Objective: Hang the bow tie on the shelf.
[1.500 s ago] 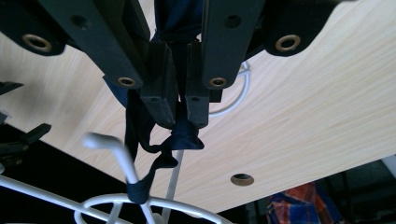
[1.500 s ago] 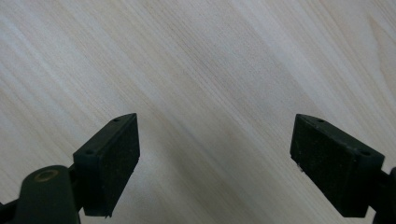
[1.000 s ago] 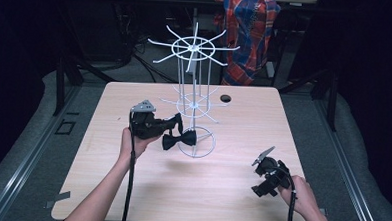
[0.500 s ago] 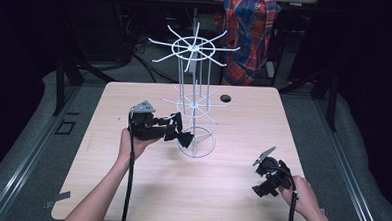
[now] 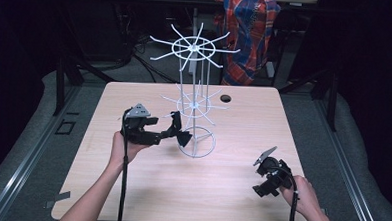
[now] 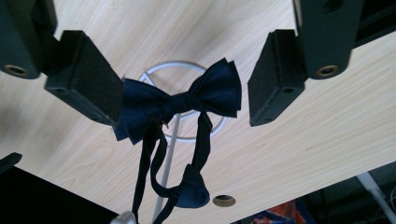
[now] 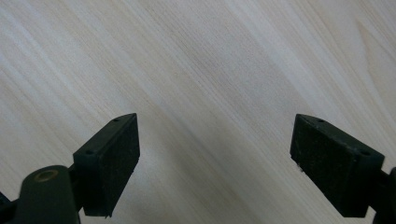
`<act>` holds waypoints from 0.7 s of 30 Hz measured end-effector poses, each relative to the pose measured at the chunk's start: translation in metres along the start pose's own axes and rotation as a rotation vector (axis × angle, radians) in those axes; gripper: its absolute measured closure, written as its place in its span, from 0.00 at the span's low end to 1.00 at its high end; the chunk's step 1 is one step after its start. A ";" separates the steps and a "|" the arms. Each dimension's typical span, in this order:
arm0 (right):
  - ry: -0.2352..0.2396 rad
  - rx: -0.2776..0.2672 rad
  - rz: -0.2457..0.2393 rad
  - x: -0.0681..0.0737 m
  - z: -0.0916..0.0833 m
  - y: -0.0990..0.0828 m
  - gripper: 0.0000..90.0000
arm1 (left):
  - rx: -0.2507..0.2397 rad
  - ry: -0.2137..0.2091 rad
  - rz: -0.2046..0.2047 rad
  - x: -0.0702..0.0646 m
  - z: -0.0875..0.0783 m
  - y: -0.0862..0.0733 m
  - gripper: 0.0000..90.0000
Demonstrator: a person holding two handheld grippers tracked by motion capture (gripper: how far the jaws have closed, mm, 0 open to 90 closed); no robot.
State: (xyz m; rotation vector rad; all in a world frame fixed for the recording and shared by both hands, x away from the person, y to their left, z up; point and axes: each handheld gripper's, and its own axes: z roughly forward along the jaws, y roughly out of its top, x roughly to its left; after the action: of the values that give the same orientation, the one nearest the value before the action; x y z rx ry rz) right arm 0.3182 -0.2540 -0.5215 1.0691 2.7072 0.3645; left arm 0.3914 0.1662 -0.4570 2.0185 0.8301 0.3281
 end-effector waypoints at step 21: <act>0.001 -0.005 -0.006 -0.002 -0.003 -0.001 0.17 | 0.062 0.035 -0.028 -0.004 -0.019 -0.012 0.09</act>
State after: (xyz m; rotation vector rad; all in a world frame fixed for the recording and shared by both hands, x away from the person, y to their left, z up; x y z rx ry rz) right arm 0.3185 -0.2566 -0.5189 1.0590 2.7086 0.3704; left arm 0.3739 0.1805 -0.4561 2.0614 0.8995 0.3260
